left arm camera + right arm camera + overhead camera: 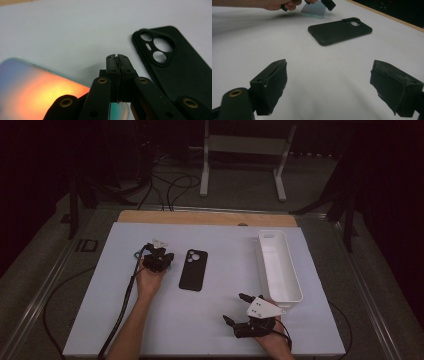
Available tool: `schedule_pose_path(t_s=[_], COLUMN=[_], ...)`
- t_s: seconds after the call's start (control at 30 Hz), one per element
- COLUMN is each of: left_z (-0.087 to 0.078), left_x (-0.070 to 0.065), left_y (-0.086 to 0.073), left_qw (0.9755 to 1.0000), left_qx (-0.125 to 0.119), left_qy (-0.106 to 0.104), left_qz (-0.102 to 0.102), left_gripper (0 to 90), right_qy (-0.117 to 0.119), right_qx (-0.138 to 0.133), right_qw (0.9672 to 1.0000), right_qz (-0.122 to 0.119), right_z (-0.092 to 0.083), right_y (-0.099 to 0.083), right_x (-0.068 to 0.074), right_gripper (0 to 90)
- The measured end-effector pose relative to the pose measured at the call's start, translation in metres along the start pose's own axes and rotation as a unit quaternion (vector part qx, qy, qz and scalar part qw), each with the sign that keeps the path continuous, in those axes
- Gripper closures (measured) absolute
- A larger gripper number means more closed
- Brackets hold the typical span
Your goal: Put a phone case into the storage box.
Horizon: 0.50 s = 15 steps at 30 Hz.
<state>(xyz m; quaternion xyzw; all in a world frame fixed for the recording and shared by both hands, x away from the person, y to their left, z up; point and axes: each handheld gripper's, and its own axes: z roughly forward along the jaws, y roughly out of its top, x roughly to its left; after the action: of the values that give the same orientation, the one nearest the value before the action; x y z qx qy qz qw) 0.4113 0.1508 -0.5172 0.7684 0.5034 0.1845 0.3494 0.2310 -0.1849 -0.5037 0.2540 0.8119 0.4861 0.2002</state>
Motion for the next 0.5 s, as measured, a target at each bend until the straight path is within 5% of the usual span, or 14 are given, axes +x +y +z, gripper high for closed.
schedule_pose_path(t_s=[0.17, 0.5], left_z=[0.0072, 0.0067], left_x=[-0.0004, -0.0019], left_y=[-0.0047, -0.0067], left_qw=[0.9998, 0.9996], left_qx=[0.021, 0.025], left_qy=[0.006, 0.001], left_qz=[-0.005, -0.011], left_gripper=[88.0, 87.7], right_qy=[-0.001, -0.003], right_qx=[0.000, 0.000], right_qw=[1.0000, 1.0000], right_qz=[-0.001, -0.001], right_z=[-0.0003, -0.0015], right_y=[0.0001, 0.0000], right_x=[0.0002, -0.0003], right_gripper=[14.1, 14.1])
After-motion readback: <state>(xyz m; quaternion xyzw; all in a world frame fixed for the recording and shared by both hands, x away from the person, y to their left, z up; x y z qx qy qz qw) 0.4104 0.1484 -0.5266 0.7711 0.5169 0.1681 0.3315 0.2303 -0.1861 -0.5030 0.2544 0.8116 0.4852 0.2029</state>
